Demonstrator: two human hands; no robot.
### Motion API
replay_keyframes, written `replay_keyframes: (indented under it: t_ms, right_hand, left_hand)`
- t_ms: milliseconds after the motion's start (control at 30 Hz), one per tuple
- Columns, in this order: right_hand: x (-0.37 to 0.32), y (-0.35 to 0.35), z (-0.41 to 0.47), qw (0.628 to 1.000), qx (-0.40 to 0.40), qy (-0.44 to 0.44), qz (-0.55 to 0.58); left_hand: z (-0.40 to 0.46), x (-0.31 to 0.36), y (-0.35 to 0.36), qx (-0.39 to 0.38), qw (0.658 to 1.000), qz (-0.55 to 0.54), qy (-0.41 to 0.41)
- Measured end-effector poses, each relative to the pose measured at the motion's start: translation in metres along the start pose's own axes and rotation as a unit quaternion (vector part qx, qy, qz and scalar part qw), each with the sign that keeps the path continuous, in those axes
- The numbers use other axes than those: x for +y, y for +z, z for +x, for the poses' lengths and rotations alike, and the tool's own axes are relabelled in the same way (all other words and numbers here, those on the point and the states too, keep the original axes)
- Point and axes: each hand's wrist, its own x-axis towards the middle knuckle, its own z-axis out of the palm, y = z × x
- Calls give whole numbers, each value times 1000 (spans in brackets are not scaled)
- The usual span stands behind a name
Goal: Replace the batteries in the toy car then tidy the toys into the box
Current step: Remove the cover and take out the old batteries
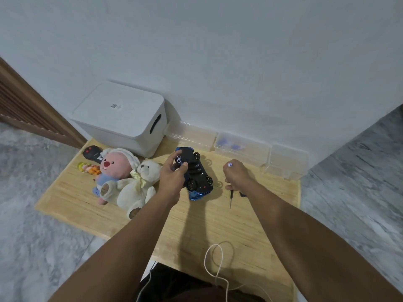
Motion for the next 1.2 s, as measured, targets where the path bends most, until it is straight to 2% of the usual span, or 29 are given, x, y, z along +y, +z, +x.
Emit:
replay_keyframes:
  t_ms: [167,300,533,733,867,1200]
  right_hand:
    - [3,-10,4,998,48,11,43]
    - [14,-25,4,996,57,2,72]
    - [21,-32,-7,994,-14,5,111]
    - [19,-24,-17,993,-73,-52,82]
    - [17,-24,-21,991,-70,-83,76]
    - [20,-37,-22,990,-24,-112,86]
  left_hand:
    - [5,-1,5,-6,1000,8,-7]
    - [6,-4,12,-16,999,29,-6]
    - [4,-7,25,-49,998,47,-7]
    - [4,-11,36,-51,998,47,-11]
    - [5,-10,42,-38,997,45,-45]
    - [7,-16,52,-108,986,46,-121]
